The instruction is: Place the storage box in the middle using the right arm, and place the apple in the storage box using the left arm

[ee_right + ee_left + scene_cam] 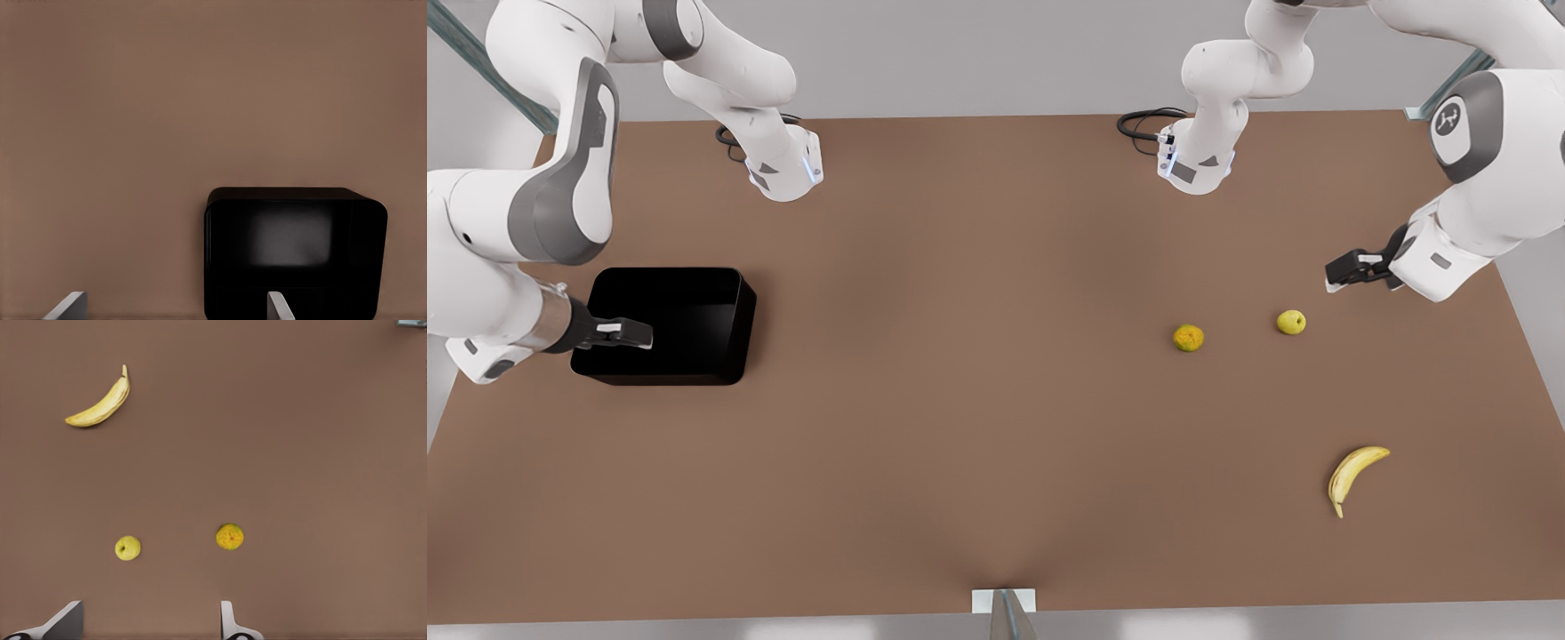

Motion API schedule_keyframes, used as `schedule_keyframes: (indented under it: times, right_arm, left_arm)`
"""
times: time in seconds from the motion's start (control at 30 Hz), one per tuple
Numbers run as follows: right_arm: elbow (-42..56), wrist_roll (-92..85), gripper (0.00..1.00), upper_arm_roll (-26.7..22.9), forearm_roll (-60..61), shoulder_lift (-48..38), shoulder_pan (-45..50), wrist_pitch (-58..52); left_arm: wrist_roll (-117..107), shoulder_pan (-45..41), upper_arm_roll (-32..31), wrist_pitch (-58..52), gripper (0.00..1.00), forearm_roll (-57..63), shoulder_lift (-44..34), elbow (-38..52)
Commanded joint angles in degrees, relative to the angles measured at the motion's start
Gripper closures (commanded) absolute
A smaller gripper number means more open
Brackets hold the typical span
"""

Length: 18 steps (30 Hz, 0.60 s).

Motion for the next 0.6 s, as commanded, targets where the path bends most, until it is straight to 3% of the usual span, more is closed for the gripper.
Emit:
schedule_keyframes:
  times: [0.0,0.07,0.13,0.17,0.2,0.3,0.33,0.43,0.57]
  right_arm:
    - [0.00,-0.01,0.00,0.00,0.00,-0.01,0.02,0.00]
    - [0.09,-0.01,0.00,-0.08,0.00,-0.01,-0.07,0.00]
    - [-0.26,-0.45,0.00,-0.09,-0.18,-0.09,-0.60,-0.61]
    - [-0.70,-0.53,0.00,-0.44,-0.53,-0.01,-1.39,-1.14]
    - [-2.28,-0.62,0.00,-0.35,-0.53,0.00,-4.29,-0.62]
    - [-7.73,-5.54,0.00,-0.09,-0.88,-2.55,-9.73,0.96]
    - [-18.07,-6.68,0.00,0.00,-1.93,-7.46,-10.79,7.63]
    - [-37.26,-10.20,0.00,0.00,-2.55,-18.90,-15.28,18.98]
    - [-42.89,-15.30,0.00,0.00,-2.99,-18.99,-20.29,26.27]
  left_arm:
    - [0.00,0.08,0.00,0.01,0.00,0.07,0.00,-0.01]
    - [0.00,0.08,0.00,-0.16,0.00,0.07,0.26,0.07]
    - [-0.09,0.43,-0.26,-2.01,0.00,-0.02,5.88,-0.80]
    - [-0.09,1.05,-0.35,0.09,0.00,-0.28,6.77,-5.71]
    - [0.26,1.31,0.00,8.96,0.00,-0.28,3.61,-16.00]
    - [2.37,3.42,0.44,24.09,0.00,-0.11,0.53,-28.30]
    - [3.25,3.33,2.37,30.68,0.00,-0.11,-2.81,-37.17]
    - [8.61,5.35,2.55,33.14,0.00,-0.02,-1.32,-40.97]
    - [15.20,6.94,2.55,41.58,0.00,-0.11,1.41,-45.80]
